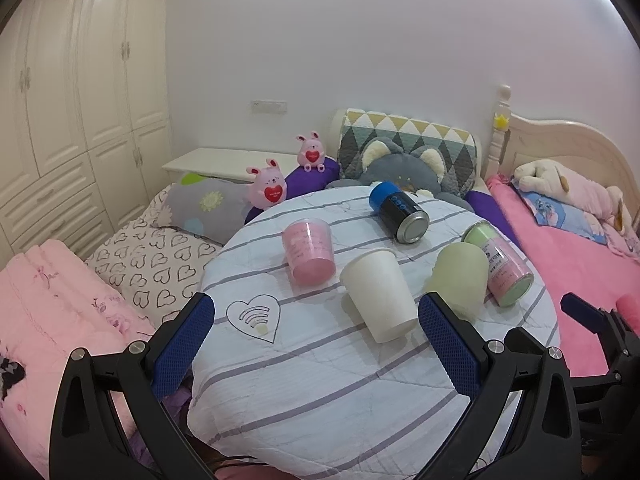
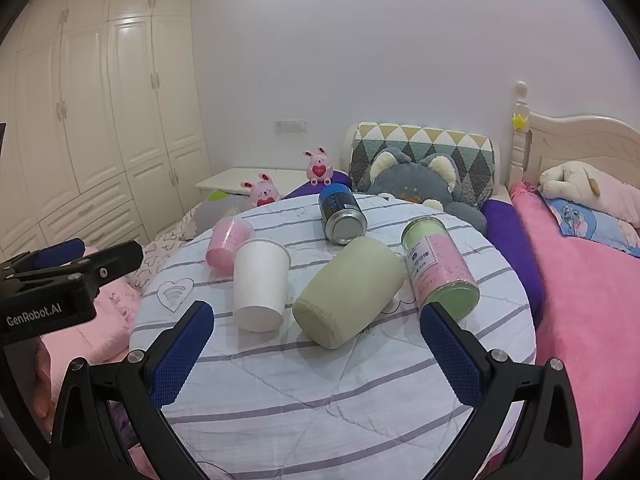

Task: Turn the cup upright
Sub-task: 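Close the right tool's fingers around the pale green cup's body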

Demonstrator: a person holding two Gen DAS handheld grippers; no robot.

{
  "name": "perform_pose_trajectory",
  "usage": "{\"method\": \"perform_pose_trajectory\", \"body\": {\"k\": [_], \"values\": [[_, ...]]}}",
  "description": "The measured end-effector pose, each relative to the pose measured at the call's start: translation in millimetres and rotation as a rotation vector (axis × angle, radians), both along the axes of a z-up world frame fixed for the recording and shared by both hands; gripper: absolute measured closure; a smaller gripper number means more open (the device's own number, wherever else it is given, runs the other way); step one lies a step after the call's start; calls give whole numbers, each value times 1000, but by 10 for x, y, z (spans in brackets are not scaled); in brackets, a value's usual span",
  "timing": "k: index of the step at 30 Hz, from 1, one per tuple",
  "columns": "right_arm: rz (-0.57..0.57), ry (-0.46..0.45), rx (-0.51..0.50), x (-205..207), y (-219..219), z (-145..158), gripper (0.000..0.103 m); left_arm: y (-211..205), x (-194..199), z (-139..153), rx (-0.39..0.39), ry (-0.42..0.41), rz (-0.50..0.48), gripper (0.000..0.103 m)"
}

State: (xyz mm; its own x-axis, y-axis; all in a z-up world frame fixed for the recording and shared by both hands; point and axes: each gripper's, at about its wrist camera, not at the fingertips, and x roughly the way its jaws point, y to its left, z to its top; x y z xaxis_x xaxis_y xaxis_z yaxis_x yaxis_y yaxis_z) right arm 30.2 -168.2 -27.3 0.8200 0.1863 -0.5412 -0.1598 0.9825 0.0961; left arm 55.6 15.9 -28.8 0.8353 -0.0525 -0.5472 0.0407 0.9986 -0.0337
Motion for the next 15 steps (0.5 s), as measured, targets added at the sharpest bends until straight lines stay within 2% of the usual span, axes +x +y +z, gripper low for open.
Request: {"method": "perform_pose_trajectory", "body": {"k": [7, 15], "values": [[-51, 68, 62, 162, -33, -56, 0, 43, 101, -5, -9, 18, -3, 0], [-150, 210, 237, 486, -105, -225, 0, 73, 283, -57, -14, 41, -16, 0]]}}
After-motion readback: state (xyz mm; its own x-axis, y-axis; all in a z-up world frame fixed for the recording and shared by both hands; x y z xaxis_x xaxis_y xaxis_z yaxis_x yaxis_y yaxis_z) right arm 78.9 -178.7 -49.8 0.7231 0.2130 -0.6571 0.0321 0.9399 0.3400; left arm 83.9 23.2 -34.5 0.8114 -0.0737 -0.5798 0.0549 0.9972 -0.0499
